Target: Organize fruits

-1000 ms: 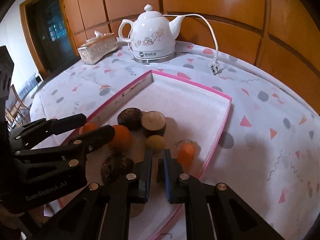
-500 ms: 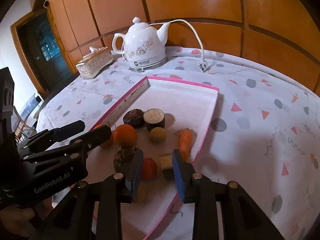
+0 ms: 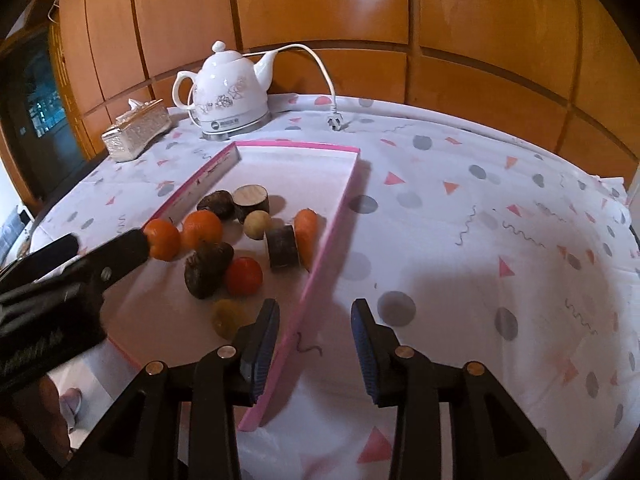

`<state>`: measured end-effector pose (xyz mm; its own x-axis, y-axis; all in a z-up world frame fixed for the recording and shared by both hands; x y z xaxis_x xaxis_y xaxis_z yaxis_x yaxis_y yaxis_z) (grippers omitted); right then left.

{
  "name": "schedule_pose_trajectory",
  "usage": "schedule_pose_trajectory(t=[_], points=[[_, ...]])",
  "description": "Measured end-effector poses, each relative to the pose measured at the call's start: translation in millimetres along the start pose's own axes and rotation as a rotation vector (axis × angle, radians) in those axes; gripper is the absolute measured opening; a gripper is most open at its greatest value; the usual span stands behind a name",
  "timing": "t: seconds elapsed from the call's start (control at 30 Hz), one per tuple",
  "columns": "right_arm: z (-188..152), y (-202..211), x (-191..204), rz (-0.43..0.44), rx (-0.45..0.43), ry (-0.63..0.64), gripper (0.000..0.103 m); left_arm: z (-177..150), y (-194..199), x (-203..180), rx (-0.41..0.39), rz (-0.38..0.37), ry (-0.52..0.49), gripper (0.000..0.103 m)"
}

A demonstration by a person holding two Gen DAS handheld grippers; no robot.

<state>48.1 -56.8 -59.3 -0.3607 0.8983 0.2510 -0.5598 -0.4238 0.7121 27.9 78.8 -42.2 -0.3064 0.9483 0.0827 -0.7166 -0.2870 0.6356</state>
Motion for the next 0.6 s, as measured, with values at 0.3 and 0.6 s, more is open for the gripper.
schedule_pose_trajectory(t=[0.3,0.6], points=[[-2.1,11.2,-4.5,-0.037,-0.028,-0.027,0.038,-7.0,12.7,-3.1,-0.021,-0.004,-0.015,0.103],[-5.5,12.0,-1.9,-0.023,-0.025,-0.028,0.038,-4.3,14.4,1.4,-0.02,0.011,0.012,0.103]])
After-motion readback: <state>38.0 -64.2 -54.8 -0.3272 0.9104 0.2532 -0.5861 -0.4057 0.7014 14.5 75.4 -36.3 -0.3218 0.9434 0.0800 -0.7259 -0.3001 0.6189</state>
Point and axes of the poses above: each gripper's, at about its wrist camera, not at the fingertips, and y roughly against the way its jaws point, x to its left, z to its top, the point moved 8 cm from there along -y, roughly the way its jaws point, and after that the axes turned 14 degrees about z, right-handed, at the moved point
